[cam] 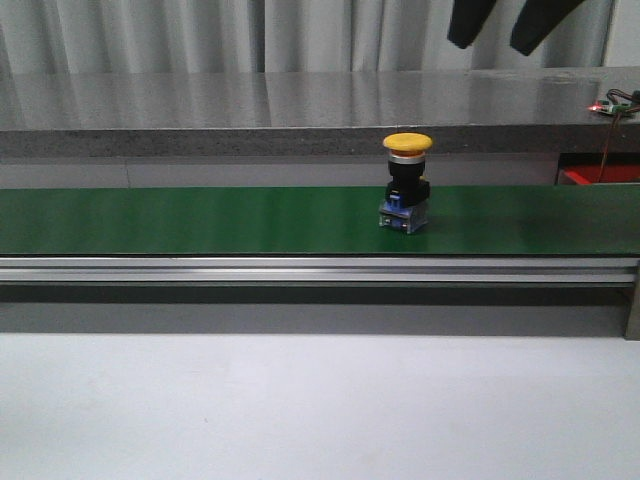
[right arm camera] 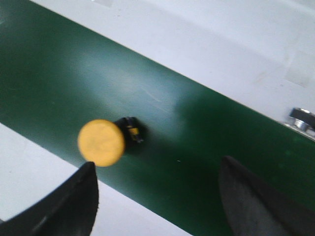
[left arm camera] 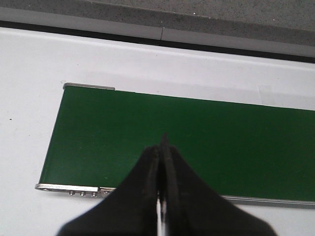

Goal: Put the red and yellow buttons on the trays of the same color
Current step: 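Return the right gripper to the belt end and grasp the yellow button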

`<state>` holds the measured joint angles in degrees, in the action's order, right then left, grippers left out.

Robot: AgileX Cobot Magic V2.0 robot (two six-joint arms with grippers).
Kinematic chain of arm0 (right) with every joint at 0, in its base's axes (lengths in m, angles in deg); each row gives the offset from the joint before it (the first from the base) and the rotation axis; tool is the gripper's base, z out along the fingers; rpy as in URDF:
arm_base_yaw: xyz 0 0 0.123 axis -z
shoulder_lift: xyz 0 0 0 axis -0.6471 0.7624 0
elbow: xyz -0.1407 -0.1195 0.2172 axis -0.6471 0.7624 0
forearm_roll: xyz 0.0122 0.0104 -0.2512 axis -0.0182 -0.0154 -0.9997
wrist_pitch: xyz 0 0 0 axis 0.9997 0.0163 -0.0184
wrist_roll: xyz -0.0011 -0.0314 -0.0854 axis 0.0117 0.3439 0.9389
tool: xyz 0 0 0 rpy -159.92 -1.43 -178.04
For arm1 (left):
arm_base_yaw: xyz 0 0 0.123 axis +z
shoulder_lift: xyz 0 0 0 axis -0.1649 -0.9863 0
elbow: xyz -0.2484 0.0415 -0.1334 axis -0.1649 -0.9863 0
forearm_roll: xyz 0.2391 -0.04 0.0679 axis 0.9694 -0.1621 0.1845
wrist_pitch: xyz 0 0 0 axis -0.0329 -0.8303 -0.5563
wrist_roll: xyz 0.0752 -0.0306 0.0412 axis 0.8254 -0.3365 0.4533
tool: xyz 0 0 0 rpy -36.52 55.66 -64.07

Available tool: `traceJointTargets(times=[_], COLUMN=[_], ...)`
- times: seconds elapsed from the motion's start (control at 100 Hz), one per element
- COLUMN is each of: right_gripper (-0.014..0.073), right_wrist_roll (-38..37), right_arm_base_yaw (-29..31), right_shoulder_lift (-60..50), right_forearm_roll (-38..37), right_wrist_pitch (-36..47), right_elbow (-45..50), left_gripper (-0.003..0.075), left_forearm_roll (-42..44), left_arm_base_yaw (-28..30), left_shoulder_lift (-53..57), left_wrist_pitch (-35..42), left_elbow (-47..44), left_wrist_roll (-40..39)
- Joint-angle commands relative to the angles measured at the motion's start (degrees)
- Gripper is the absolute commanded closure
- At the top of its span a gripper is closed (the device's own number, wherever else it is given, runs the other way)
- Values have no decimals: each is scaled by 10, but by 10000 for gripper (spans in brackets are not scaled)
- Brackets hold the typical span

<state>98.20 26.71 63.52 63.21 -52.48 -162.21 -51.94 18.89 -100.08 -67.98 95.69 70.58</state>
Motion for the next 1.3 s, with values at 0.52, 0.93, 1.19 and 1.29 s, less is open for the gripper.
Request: traceJointTargets(times=[0.52,0.93,1.19,1.29], right_gripper=[80,80,80,80], right_wrist_roll=[0,-5,-39,-39], right_arm_base_yaw=[-44,-43,-36,-34], right_shoulder_lift=[-27,-27,-19,-3], right_forearm_roll=[-26,-63,-145,-142], right_wrist_pitch=[-47,-43,-14,-22], right_elbow=[4,65,81,81], left_gripper=[740,739,739,740], left_forearm_roll=[-14,-14,-14,-14], left_arm_base_yaw=[-3,-3,-3,-3], left_shoulder_lift=[11,11,11,11], left_wrist_pitch=[38,43,43,43], left_elbow=[15,15,15,15], left_wrist_roll=[1,1,1,1])
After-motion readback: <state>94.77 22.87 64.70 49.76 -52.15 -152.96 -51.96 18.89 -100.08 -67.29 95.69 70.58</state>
